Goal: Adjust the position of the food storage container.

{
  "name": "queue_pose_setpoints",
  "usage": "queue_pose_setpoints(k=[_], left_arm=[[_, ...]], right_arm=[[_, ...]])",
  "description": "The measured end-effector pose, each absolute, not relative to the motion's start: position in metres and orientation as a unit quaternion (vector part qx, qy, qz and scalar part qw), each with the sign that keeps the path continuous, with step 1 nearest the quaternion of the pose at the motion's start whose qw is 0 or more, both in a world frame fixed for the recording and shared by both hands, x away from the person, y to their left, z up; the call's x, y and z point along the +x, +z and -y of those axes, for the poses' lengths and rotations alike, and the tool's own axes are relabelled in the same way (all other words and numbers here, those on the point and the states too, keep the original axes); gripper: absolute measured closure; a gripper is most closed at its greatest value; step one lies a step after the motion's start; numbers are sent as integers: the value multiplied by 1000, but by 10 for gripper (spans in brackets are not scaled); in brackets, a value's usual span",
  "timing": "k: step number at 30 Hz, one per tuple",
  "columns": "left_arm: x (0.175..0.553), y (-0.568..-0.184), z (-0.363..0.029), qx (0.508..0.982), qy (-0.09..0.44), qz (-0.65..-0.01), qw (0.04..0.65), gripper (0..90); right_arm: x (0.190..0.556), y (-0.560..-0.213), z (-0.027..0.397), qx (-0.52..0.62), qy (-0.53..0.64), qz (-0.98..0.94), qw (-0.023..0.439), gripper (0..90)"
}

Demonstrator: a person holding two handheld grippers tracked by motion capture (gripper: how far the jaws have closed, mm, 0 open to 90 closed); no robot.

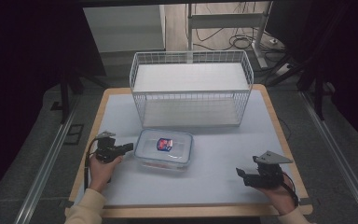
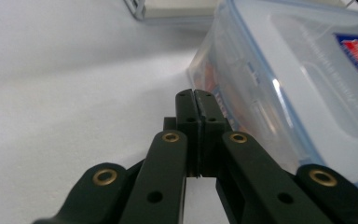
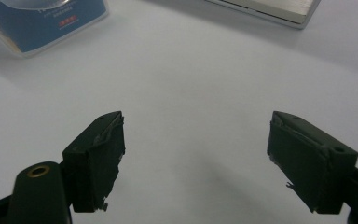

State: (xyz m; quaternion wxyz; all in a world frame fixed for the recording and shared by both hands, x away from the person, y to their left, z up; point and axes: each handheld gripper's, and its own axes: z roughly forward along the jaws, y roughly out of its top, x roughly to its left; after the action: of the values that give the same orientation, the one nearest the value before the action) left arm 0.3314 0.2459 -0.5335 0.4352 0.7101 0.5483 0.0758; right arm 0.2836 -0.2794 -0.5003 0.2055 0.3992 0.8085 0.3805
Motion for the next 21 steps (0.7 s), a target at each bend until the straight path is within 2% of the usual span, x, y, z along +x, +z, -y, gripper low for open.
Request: queue_pose_setpoints(k=[8, 13, 21], left_arm=[[333, -535, -237, 726, 57, -527, 438, 898], [332, -536, -241, 714, 32, -525, 462, 898], [330, -536, -228, 724, 16, -510, 463, 898]], right_arm=[[284, -501, 280, 400, 378, -809, 205, 193], [285, -502, 280, 400, 378, -809, 207, 194], [285, -502, 280, 399, 377, -810, 206, 194]])
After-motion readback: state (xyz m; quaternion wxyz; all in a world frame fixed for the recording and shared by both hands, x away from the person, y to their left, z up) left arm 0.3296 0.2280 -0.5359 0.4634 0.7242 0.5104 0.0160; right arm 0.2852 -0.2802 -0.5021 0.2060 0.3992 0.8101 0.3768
